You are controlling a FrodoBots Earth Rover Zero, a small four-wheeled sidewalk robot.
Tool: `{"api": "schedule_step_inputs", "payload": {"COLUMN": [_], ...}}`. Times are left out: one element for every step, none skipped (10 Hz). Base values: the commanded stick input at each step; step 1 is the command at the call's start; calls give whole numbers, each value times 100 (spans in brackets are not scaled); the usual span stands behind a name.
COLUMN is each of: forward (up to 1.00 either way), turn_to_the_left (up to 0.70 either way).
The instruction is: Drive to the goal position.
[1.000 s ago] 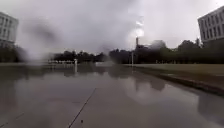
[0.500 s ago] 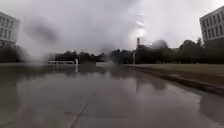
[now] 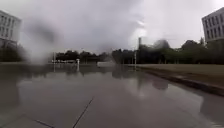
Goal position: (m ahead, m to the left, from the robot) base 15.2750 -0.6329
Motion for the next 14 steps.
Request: {"api": "schedule_step_inputs", "payload": {"forward": [70,70,70,70,70,70,70,70,70,70,70,70,70,70], "turn_to_the_left": [0,-3,-10,-30,-34,0,0,0,0,0,0,0,0,0]}}
